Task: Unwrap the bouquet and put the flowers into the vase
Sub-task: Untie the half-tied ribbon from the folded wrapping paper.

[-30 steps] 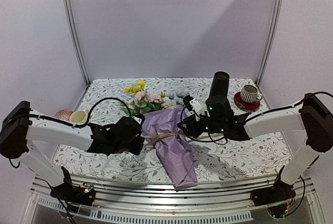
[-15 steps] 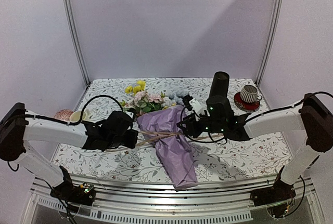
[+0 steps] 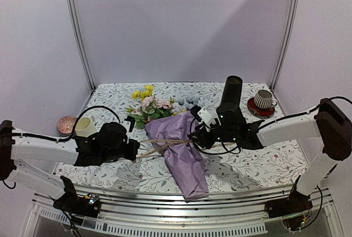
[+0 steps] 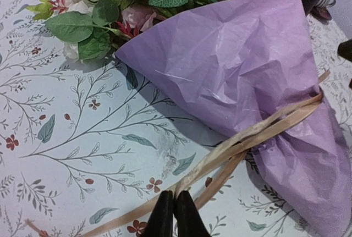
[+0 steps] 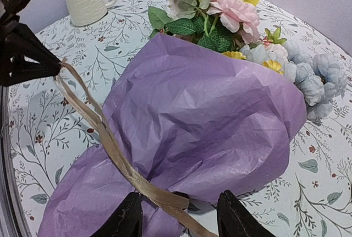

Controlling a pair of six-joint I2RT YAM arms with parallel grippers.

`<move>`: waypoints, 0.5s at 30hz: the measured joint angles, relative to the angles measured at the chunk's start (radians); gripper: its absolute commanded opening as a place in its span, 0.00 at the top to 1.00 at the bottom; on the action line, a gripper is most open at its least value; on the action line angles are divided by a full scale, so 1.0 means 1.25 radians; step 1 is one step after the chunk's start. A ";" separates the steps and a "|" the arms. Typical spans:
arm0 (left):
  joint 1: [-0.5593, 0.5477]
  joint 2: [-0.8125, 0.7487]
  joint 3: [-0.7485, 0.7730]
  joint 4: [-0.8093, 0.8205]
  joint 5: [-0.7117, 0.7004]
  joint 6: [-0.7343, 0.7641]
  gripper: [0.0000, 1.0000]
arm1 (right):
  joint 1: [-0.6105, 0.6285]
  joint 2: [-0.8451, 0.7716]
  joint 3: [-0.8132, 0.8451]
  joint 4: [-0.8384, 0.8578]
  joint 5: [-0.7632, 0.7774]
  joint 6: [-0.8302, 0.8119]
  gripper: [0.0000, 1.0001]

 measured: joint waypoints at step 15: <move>-0.004 -0.013 -0.034 0.058 0.080 0.013 0.50 | 0.088 0.063 0.082 -0.081 0.101 -0.146 0.55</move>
